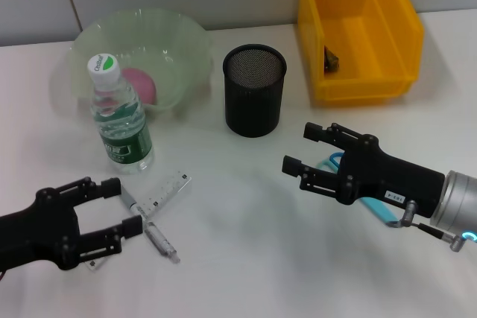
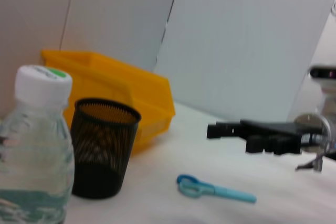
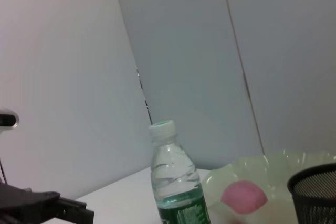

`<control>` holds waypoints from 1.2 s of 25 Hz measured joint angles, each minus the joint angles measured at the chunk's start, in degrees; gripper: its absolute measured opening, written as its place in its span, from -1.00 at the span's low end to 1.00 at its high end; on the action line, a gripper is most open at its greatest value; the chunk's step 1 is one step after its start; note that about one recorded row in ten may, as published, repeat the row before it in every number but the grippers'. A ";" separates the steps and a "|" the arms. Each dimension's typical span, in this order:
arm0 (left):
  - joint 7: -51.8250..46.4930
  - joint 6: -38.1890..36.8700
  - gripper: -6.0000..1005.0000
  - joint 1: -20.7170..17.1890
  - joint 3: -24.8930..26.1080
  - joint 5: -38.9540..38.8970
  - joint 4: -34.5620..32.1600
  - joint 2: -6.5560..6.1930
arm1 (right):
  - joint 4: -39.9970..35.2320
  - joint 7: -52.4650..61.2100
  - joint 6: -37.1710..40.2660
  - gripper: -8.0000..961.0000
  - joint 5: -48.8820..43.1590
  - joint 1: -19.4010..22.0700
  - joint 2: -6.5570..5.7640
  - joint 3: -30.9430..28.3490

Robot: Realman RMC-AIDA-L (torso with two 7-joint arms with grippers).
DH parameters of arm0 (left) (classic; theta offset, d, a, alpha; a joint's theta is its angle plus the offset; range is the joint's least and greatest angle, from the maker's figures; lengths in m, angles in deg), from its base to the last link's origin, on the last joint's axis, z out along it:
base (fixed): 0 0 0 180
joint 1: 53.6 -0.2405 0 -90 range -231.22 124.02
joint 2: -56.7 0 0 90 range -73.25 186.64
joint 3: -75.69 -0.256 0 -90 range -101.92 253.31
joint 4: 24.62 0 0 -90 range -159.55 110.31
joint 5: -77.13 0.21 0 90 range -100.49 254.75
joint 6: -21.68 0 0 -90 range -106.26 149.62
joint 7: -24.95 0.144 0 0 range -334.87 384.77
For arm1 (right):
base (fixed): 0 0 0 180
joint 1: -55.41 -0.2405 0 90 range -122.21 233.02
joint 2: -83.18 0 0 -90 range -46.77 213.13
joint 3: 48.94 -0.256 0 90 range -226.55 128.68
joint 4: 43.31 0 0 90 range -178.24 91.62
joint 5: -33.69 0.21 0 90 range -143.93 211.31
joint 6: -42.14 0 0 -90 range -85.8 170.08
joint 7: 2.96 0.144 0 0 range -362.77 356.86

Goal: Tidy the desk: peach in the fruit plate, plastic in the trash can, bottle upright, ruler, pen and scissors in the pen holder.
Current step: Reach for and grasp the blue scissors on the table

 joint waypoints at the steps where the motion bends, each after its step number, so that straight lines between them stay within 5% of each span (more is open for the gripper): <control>1: -0.71 0.15 0.56 -0.07 0.01 0.78 -1.09 0.15 | -0.03 0.69 0.00 0.65 -0.04 -0.02 -0.15 0.03; 10: -8.21 -0.03 0.56 -0.30 -0.11 10.89 -11.77 2.29 | -12.04 18.43 -0.40 0.65 -8.78 0.86 -1.15 -0.30; 12: -8.40 -0.09 0.56 -0.29 -0.14 10.99 -11.96 2.32 | -22.80 31.85 -0.49 0.65 -17.26 1.77 -1.26 -1.50; 18: -8.36 -0.23 0.56 0.06 -0.14 10.86 -11.96 2.37 | -39.71 58.85 -0.16 0.65 -39.23 -0.01 -0.09 -5.35; 22: -8.18 -0.22 0.56 0.26 -0.21 10.98 -11.80 2.37 | -49.76 79.02 5.30 0.65 -56.49 -6.69 -0.40 -6.00; 30: -7.93 -0.15 0.56 0.53 -0.32 11.11 -11.83 2.37 | -50.78 94.43 17.36 0.64 -74.53 -21.11 -1.70 -6.03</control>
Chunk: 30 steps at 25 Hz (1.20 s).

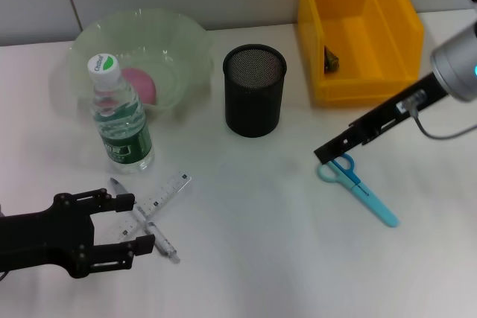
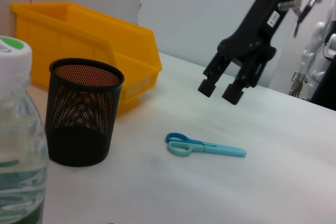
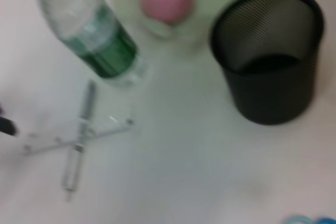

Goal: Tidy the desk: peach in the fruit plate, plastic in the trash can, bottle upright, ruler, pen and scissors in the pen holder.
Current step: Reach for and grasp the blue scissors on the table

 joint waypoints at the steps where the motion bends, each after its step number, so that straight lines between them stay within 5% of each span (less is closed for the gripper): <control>1: 0.04 0.06 0.56 0.08 -0.03 0.01 0.08 0.00 | 0.30 0.63 0.61 0.64 -2.52 -1.41 0.21 0.12; 10: -0.17 0.17 0.56 0.68 0.21 0.03 0.55 0.00 | 8.87 1.43 0.61 0.64 -12.82 -8.14 1.97 1.32; 30: -0.61 0.44 0.56 1.68 0.22 0.03 0.59 0.00 | 14.82 3.08 -6.80 0.64 -16.69 -7.11 2.35 7.04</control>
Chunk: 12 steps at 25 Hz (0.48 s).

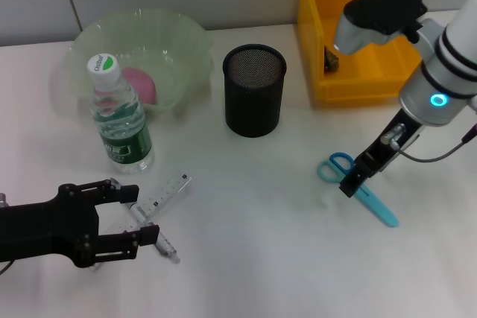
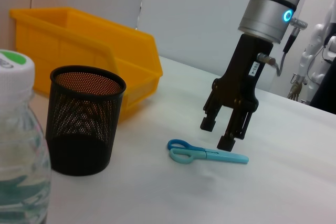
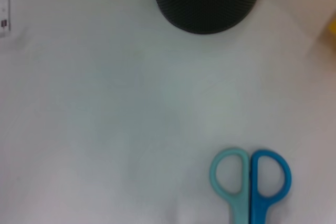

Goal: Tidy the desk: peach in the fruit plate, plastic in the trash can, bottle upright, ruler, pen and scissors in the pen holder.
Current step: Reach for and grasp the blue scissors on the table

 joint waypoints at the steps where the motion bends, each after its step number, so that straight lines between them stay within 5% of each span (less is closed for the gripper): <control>1: 0.00 0.00 0.56 0.00 0.00 0.00 0.00 0.00 | 0.00 0.00 0.00 0.64 0.00 0.00 0.00 0.00; 12: 0.00 0.01 0.56 0.90 0.00 0.00 0.96 0.00 | 3.88 0.42 -4.87 0.64 0.39 -0.13 0.30 2.46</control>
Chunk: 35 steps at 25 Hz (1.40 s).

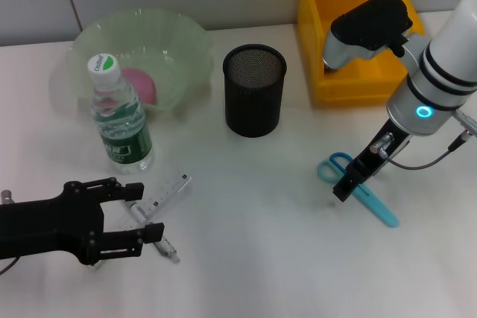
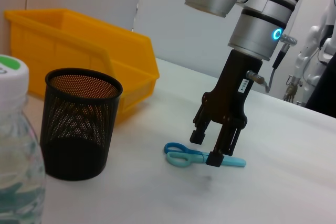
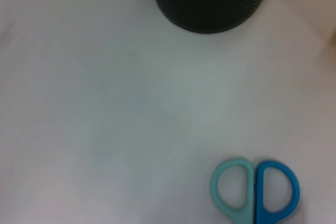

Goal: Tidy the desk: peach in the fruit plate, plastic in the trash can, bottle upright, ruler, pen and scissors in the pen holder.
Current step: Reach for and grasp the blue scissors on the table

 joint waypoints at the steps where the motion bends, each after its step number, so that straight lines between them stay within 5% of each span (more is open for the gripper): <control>1: 0.00 0.00 0.56 0.11 0.00 0.00 0.10 0.00 | 0.09 0.16 -0.30 0.64 0.00 0.05 0.01 0.08; 17: 0.00 0.06 0.56 1.12 -0.16 0.00 0.53 0.00 | 0.55 0.54 -0.12 0.63 -0.11 -0.39 0.03 0.15; 35: 0.14 0.08 0.56 1.30 -0.44 0.00 0.53 0.00 | -0.30 9.40 0.89 0.63 -0.68 -1.28 -0.13 7.12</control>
